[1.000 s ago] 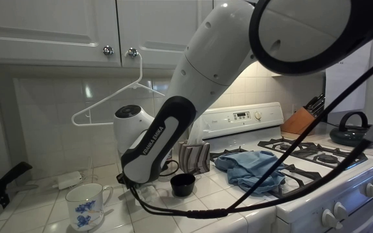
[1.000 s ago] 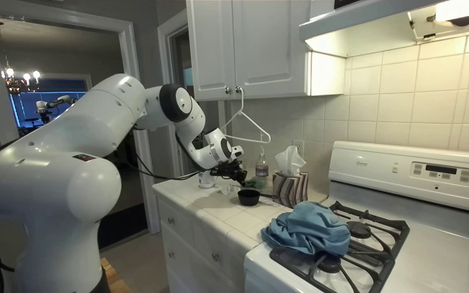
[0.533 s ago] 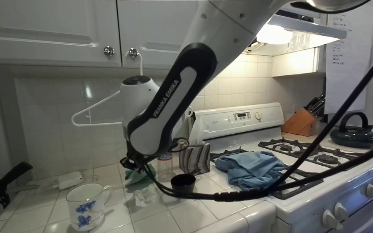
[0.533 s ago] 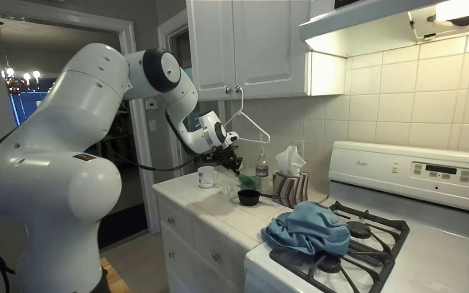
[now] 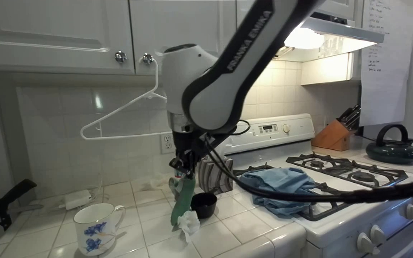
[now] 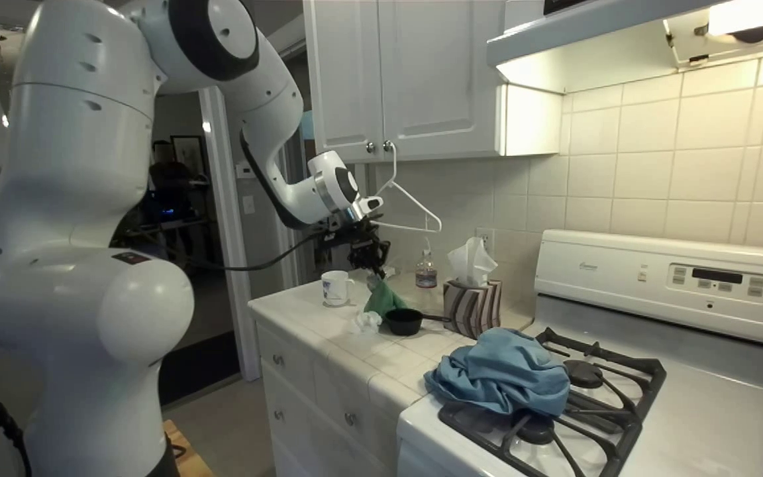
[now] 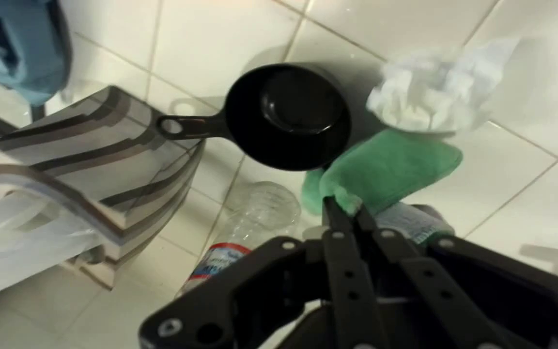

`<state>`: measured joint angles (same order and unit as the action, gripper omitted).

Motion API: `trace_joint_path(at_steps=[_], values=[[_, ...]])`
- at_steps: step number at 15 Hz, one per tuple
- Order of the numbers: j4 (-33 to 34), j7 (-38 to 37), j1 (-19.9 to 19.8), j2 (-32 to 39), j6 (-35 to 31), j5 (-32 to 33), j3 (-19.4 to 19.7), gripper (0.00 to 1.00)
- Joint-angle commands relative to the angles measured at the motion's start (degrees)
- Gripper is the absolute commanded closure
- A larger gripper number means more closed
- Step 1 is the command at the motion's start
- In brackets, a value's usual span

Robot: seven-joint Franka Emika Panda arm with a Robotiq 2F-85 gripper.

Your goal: Pick up the green cloth and hang it on the hang wire

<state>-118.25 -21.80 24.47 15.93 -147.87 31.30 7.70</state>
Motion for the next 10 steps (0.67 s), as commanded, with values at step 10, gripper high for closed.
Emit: trace_joint_path(at_steps=[10], values=[[-4.0,25.0,-10.3,-18.6,-1.1,-2.2,-14.5,0.99]])
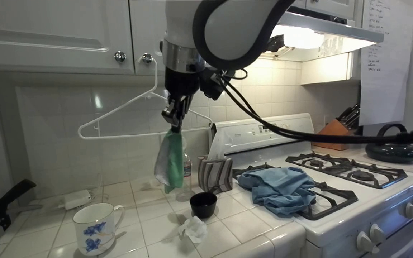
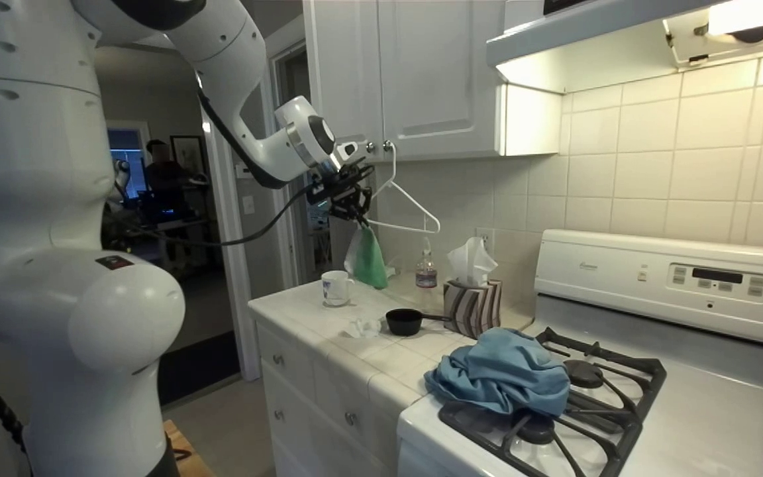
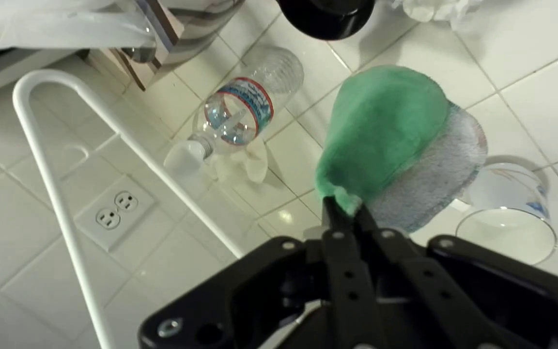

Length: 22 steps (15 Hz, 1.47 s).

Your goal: Pick up the green cloth and hang it on the hang wire

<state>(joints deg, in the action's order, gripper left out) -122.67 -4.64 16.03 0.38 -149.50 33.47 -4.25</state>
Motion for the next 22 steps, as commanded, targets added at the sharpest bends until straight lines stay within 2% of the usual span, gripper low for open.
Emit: trace_joint_path(at_steps=[1,6,9,16,22], values=[[1.2,10.1,-2.0,-3.8,1.3,-5.7,-3.1,0.99],[7.6,15.9,-2.6,-6.6,6.6,-8.3,-5.1,0.99],[9.4,16.3,-3.2,-6.2,5.9,-4.8,-5.9,0.99],[7.9,1.9,-5.6,-3.9,0.0,16.0,-7.4,0.99],[5.4,-18.0,-4.7,-4.0,-4.2,26.9,-6.9,0.99]])
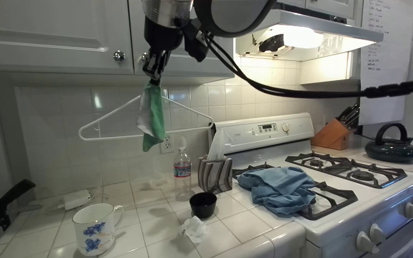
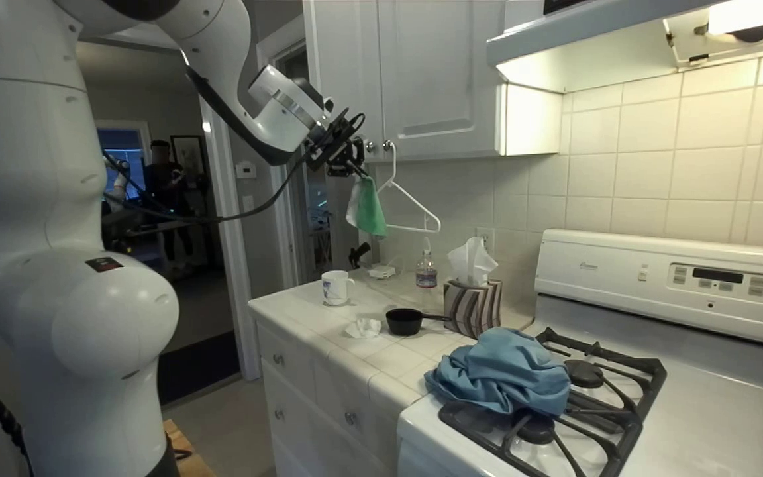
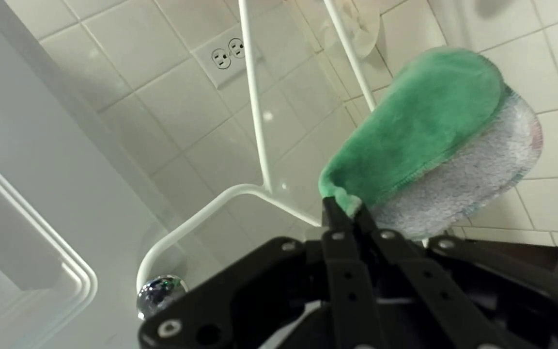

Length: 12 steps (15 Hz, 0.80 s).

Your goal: Pick up the green cloth and hang it on the hang wire

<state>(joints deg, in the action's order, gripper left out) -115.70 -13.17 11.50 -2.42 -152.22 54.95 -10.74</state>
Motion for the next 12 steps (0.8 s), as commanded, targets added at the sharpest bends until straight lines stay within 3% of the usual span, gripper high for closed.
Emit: trace_joint_path(at_steps=[1,6,12], values=[[-1.8,-13.2,-0.2,-1.7,-1.2,7.5,-0.4,0.99],[-2.4,-33.8,-0.6,-3.3,-1.1,20.6,-0.6,0.99],[-5.8,-58.9,-1.5,-5.7,1.3,26.6,-0.3,0.99]])
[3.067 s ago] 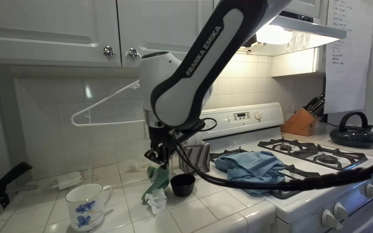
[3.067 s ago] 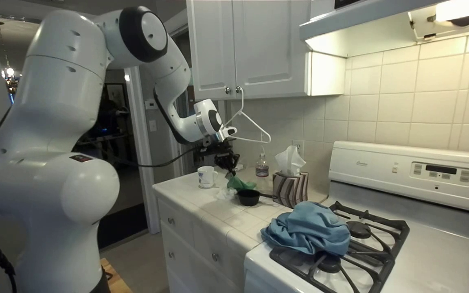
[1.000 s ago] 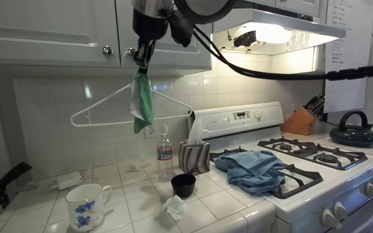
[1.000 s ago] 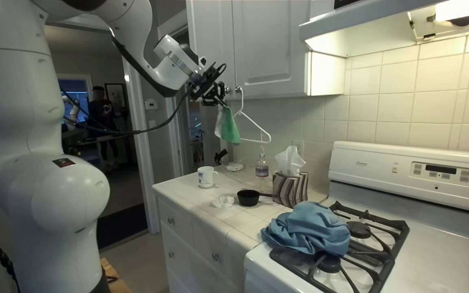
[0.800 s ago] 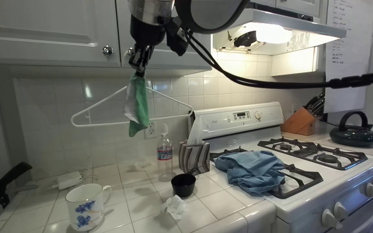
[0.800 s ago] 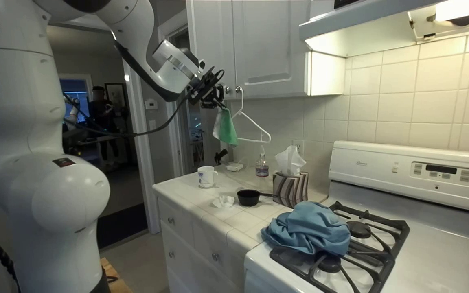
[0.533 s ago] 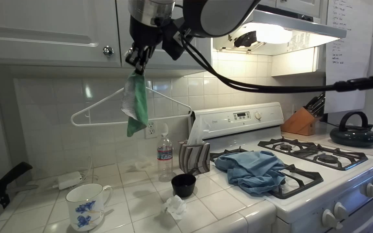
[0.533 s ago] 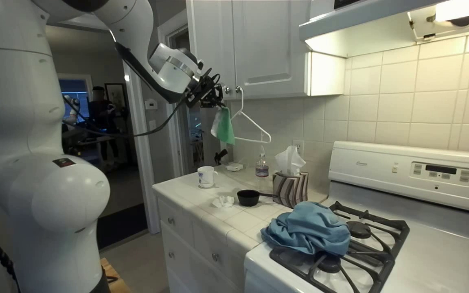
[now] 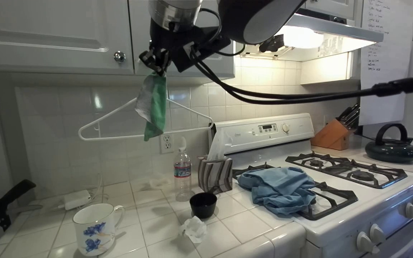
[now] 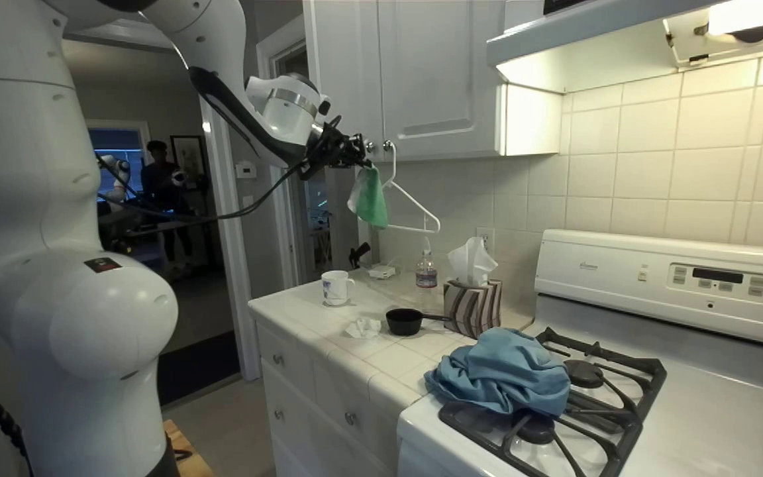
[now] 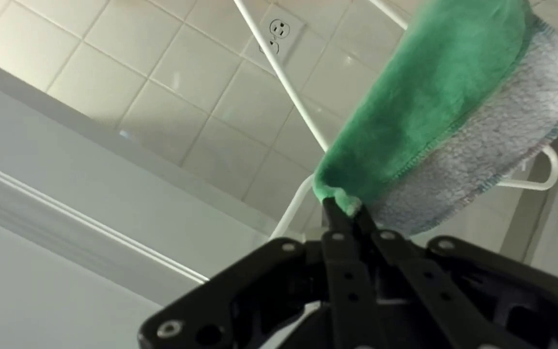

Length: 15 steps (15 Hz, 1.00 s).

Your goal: Pick up the green cloth and hang it on the hang wire

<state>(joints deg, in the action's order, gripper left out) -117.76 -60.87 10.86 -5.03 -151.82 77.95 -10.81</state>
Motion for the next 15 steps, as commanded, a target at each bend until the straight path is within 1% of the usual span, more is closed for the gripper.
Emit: trace_joint_path(at_steps=[1,2,4,7,8,9,11,15], values=[[-4.9,-15.2,-1.1,-3.2,0.0,4.2,0.1,0.99],[-5.9,-19.3,-1.3,-2.7,-0.7,5.5,0.3,0.99],[-7.3,-27.2,-1.7,-2.0,-1.0,10.4,0.4,0.99],[-7.7,-36.2,-2.1,0.4,-3.6,16.7,1.2,0.99],[-7.9,-35.2,-2.3,1.8,-7.1,15.5,1.8,0.99],[-7.9,-32.6,-1.7,0.2,-3.1,13.6,1.1,0.95],[-8.1,-33.2,-1.9,1.5,-5.4,13.6,1.7,0.95],[-8.1,-33.3,-1.9,2.0,-5.8,13.6,1.8,0.95]])
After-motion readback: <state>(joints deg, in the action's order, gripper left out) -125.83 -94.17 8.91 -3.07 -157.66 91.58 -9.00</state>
